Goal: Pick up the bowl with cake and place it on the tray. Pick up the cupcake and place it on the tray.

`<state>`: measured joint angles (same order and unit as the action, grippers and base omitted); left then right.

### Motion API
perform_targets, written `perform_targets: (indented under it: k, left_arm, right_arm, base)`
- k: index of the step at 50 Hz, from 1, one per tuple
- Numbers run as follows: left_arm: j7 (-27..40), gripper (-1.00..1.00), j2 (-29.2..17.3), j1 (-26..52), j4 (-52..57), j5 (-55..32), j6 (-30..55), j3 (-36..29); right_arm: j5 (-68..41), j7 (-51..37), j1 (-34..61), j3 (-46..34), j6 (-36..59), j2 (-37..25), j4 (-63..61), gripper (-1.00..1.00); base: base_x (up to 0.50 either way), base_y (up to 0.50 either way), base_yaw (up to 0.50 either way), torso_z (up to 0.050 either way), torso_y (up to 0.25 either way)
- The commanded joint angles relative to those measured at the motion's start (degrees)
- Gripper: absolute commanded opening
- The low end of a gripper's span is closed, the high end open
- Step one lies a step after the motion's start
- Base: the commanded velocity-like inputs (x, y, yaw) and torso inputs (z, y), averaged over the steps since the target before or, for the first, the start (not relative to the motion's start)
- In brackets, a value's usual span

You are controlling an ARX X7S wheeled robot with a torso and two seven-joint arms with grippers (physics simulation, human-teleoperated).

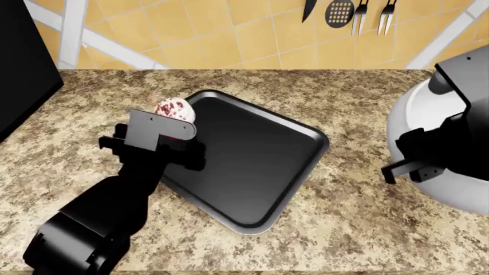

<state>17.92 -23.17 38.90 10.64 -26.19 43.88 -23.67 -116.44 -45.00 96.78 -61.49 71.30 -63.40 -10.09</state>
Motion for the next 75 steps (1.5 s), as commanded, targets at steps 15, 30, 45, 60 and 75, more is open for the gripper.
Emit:
perform_targets:
  k: [15, 30, 45, 60, 75]
  left_arm:
    - [1.04, -1.0, 1.17, 0.36, -1.58, -0.48, -0.18, -0.49]
    - [1.6, 1.0, 1.34, 0.54, -0.33, -1.77, 0.18, 0.82]
    - [2.11, 1.0, 0.85, 1.06, 1.63, -3.72, 0.48, 3.47]
    - [1.32, 1.0, -1.82, -1.66, 6.01, -6.38, -2.49, 8.42]
    - [1.5, 1.0, -3.78, -14.96, 12.49, -9.94, -11.13, 17.45]
  right_arm:
    - [2.96, 0.64, -0.55, 0.61, -1.23, -1.6, -1.38, -1.0]
    - [3.1, 0.59, -0.71, 0.51, -1.39, -1.63, -1.46, -1.0]
    - [2.81, 0.27, -0.05, 0.47, -1.13, -0.99, -1.12, -1.0]
    - [0.72, -1.48, 3.64, -0.08, 1.72, 1.3, 1.07, -1.0]
    - [-0.42, -1.99, 12.83, -3.75, 9.35, 13.68, 11.67, -1.0]
  base:
    - [0.0, 0.0, 0.0, 0.0, 0.001]
    - [0.0, 0.0, 0.0, 0.001, 0.001]
    - [0.0, 0.0, 0.0, 0.0, 0.001]
    - [0.0, 0.0, 0.0, 0.001, 0.001]
    - [0.0, 0.0, 0.0, 0.0, 0.001]
